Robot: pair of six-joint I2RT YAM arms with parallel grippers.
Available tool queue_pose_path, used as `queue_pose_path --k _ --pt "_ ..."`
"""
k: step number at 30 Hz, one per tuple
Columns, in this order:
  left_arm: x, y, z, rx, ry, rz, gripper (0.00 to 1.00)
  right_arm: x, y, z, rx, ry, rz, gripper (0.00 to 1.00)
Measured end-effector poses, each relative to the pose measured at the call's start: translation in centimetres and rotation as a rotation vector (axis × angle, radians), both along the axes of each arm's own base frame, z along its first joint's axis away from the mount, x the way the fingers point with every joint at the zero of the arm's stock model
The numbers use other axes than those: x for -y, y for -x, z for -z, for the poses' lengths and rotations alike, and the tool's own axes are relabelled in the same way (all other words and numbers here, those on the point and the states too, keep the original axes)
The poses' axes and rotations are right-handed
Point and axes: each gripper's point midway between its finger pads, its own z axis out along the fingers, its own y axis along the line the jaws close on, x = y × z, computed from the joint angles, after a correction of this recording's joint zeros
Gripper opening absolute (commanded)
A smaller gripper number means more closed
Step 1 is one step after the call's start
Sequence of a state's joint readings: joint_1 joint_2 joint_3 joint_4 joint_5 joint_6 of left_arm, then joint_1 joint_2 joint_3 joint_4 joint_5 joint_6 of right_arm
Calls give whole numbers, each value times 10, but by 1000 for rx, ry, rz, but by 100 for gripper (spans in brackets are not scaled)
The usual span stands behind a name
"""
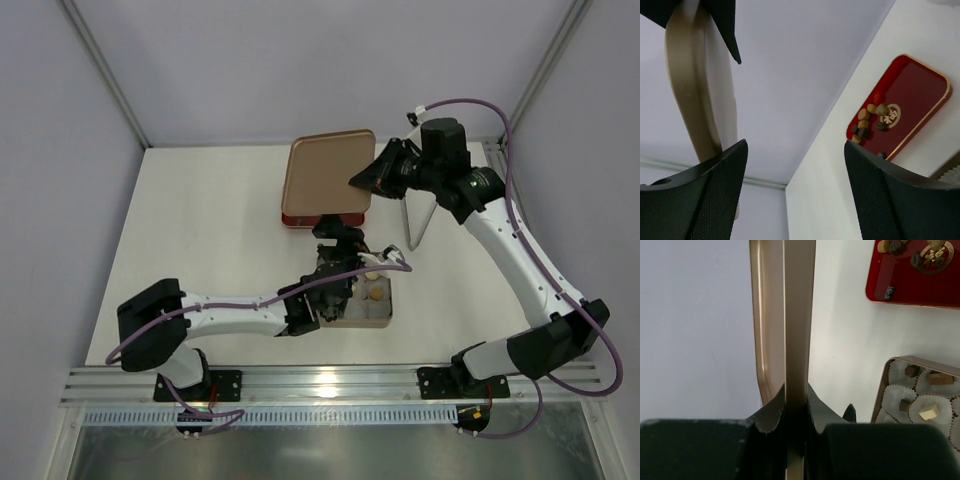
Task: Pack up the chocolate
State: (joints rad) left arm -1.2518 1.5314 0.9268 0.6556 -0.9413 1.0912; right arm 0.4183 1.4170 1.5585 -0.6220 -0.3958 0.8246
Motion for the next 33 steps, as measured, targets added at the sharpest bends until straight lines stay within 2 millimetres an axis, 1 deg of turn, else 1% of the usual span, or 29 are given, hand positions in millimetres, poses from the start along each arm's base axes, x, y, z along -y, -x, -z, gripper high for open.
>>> queue_pose_path --k 5,6,12,15,19,21,24,28,33 --pt "2 -4 -10 90 -45 -40 73 2 7 -4 11 -11 -7 4" --pt "2 -4 -12 102 -54 -45 72 2 8 -6 16 -14 -6 4" --pt "2 -2 -18 142 -107 -55 70 3 11 -8 27 -22 -8 4" --pt "4 9 -14 151 -128 -30 70 4 11 -7 25 -17 -8 4" --pt "7 33 -10 165 -147 29 69 8 9 0 8 -1 -1 4" --pt "8 42 -14 176 -143 50 69 12 4 4 3 13 9 4" --pt "6 55 -27 200 -112 72 70 17 -3 14 -22 32 23 4" --pt "2 59 -39 228 -81 70 73 21 -8 24 -47 56 34 4" --pt "-5 50 -40 231 -88 40 73 20 -6 24 -47 54 31 4"
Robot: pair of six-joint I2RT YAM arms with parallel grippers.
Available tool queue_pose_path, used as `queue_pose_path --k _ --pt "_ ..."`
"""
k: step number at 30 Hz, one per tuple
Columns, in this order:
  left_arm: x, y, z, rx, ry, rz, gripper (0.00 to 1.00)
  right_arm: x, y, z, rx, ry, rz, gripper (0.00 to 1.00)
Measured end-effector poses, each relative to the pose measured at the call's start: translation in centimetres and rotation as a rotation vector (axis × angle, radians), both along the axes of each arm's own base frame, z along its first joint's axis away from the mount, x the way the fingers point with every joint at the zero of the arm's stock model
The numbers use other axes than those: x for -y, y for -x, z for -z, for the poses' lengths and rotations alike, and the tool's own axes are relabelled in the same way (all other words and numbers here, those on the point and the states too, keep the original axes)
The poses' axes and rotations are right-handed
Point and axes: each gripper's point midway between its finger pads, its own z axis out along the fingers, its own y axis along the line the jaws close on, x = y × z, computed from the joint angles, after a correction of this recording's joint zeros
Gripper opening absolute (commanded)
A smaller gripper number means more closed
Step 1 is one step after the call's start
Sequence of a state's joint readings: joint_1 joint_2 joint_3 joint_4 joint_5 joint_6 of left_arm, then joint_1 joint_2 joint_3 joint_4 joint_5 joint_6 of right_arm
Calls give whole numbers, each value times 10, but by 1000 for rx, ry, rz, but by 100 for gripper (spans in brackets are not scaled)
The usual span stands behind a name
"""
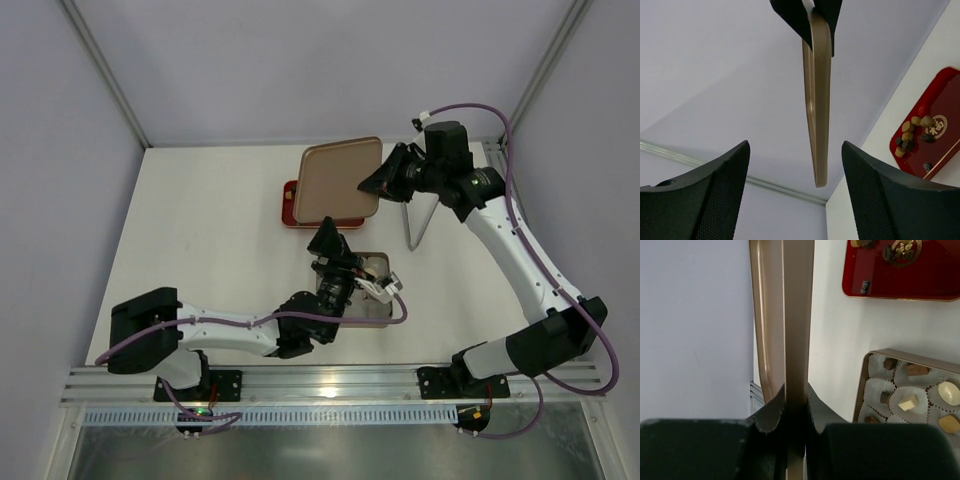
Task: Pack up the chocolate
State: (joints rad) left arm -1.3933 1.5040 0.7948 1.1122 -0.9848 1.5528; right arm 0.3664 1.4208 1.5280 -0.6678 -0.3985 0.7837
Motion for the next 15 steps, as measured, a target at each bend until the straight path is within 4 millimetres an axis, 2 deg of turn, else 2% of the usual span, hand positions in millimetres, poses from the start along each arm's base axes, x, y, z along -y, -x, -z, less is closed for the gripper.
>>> queue_pose_path --k 9,15 --pt "-16 -24 -10 -5 59 -72 70 0 29 -8 11 -43 -28 4" --pt "-10 -26 -10 -12 80 -67 55 -3 41 -17 27 -65 -51 4"
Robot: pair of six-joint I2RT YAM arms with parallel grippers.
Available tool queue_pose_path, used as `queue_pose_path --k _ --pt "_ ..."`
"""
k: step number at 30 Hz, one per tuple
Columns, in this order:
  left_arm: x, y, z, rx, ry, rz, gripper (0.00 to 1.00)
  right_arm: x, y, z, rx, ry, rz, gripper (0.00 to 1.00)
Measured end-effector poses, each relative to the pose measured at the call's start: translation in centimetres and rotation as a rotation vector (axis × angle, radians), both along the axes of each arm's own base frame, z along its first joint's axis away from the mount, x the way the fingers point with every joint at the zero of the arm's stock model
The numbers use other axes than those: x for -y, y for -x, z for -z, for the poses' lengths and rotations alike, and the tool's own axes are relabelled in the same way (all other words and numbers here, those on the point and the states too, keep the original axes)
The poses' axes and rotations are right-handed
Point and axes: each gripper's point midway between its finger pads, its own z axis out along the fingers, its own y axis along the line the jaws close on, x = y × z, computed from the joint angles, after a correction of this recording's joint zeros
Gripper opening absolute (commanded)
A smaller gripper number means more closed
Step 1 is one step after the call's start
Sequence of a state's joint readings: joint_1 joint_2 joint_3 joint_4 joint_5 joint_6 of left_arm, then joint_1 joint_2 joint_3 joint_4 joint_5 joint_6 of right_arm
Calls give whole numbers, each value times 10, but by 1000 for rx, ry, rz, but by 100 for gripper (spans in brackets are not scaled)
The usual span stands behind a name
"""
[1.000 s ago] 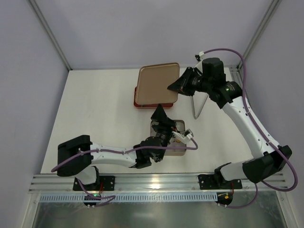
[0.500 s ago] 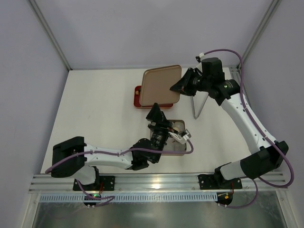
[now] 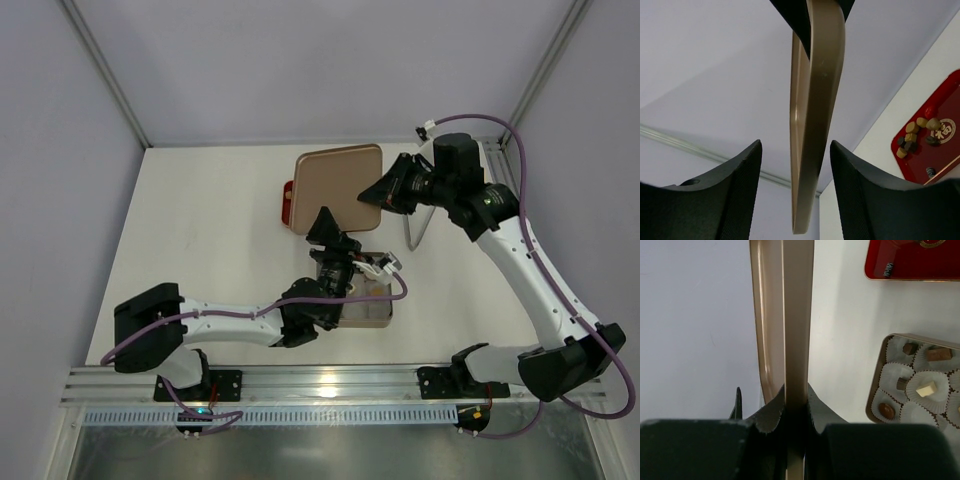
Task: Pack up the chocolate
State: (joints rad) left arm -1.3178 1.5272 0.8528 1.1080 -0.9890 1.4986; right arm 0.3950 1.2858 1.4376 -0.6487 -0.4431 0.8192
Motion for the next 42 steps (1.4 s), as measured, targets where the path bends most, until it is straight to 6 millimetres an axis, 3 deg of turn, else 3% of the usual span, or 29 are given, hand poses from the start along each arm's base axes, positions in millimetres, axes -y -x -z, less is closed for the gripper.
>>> queue_pose_path --k 14,20,22,25,28,34,38,42 --pt "0 -1 2 3 -31 -8 1 -10 4 -8 21 -33 -19 4" --pt "0 -1 2 5 -36 -10 0 -10 4 -8 32 -33 -18 5" --pt "0 -1 2 5 -36 -10 0 -10 4 -8 34 -33 -18 12" --pt "1 -1 2 4 -29 -7 0 -10 4 -7 41 -24 -19 37" --pt "-1 0 1 -5 7 -1 0 -7 2 -3 57 10 -10 53" --pt "-5 5 -4 -36 79 13 0 2 -8 -8 124 69 37 78" --pt "-8 6 0 -83 125 23 0 9 -16 -13 178 98 78 88" --pt "-8 7 1 -163 189 47 0 19 -19 -26 245 117 121 89"
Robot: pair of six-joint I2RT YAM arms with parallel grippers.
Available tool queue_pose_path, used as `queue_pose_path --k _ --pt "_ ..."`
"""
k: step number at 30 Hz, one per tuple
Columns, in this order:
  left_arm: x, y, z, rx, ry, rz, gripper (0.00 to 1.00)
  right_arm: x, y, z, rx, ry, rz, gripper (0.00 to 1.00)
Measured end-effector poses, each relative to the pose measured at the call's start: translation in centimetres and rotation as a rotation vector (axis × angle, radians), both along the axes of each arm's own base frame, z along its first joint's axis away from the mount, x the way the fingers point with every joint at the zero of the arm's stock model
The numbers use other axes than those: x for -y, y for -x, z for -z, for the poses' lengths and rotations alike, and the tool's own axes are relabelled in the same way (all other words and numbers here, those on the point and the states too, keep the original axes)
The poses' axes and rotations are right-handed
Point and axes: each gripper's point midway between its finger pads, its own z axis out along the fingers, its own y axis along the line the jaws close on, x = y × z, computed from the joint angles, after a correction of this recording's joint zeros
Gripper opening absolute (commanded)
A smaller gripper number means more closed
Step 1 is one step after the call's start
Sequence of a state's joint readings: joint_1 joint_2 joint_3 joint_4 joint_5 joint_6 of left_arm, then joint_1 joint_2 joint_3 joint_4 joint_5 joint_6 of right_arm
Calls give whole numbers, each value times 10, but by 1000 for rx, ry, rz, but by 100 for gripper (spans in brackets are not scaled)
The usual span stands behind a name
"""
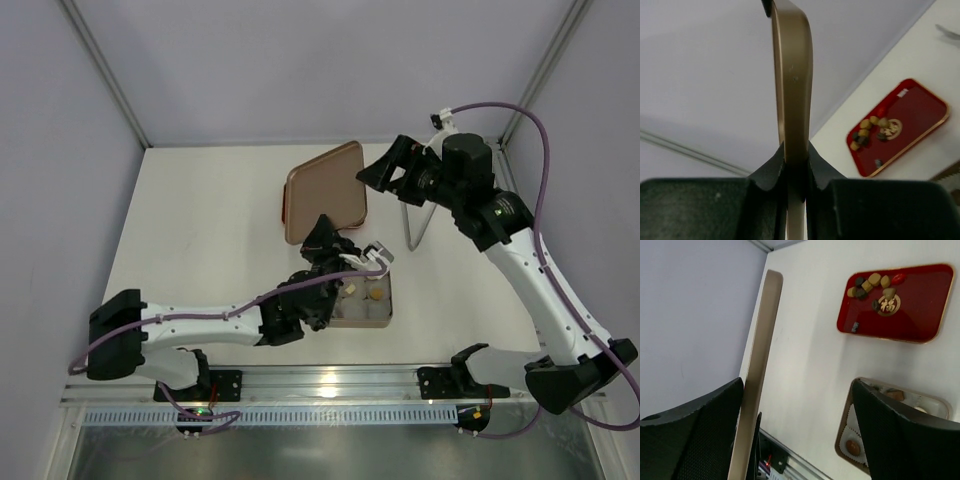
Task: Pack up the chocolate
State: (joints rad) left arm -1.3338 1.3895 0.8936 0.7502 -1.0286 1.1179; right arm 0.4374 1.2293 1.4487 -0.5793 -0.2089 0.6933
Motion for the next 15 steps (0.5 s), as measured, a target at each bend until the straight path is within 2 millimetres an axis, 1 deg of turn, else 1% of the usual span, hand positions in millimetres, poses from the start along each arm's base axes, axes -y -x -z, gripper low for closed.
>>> queue_pose_path --k 5,7,10,12,15 --pt "4 1 -15 -159 190 77 0 24 2 -31 129 21 95 90" --pt "5 0 -26 -238 317 124 0 35 4 -42 171 28 136 91" --pt "-3 -7 -38 -367 514 173 0 51 7 -54 221 31 192 91" --pt "-11 -12 -40 -458 640 191 0 57 8 -54 237 33 217 91" --pt "-16 -18 -35 -604 809 230 0 62 8 -38 220 53 230 91"
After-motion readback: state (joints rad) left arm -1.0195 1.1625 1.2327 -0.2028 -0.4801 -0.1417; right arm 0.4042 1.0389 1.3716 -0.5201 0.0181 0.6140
